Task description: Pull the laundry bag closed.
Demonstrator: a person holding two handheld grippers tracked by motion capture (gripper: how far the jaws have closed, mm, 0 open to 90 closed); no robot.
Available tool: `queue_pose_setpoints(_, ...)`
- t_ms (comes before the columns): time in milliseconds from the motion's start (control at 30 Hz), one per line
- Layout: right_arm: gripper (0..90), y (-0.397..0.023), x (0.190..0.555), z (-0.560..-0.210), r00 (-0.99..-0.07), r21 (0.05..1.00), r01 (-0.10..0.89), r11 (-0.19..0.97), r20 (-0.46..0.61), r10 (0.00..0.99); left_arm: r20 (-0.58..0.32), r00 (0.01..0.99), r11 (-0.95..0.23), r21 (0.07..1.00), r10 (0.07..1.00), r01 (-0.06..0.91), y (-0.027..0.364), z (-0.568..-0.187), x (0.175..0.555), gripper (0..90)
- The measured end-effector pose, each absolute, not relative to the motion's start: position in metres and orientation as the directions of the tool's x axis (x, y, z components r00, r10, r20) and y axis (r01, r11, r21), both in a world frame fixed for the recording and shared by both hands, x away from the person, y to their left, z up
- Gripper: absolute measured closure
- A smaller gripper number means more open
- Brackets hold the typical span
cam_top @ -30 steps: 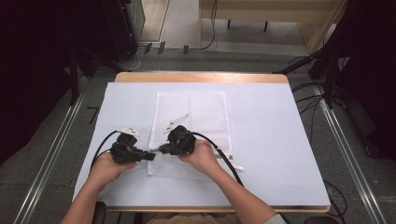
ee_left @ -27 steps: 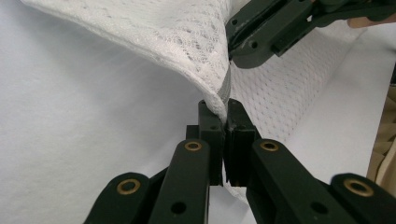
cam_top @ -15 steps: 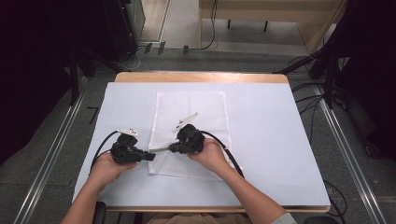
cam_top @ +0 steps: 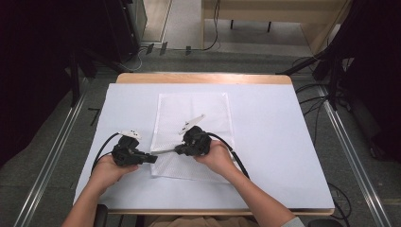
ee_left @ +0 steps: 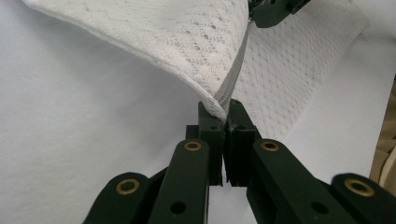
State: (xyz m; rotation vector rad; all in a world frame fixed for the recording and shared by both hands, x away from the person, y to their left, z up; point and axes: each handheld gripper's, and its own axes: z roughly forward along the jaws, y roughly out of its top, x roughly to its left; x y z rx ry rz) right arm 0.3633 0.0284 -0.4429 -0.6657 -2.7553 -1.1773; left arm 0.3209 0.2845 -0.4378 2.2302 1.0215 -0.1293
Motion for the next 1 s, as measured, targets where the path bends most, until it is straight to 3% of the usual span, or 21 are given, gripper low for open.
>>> queue_pose_setpoints(1000, 88.0, -0.002, 0.367, -0.444, -0.888, 0.672, 0.445, 0.592, 0.246, 0.388, -0.347, 0.697, -0.483, 0.529, 0.627, 0.698, 0.284, -0.438, 0.32, 88.2)
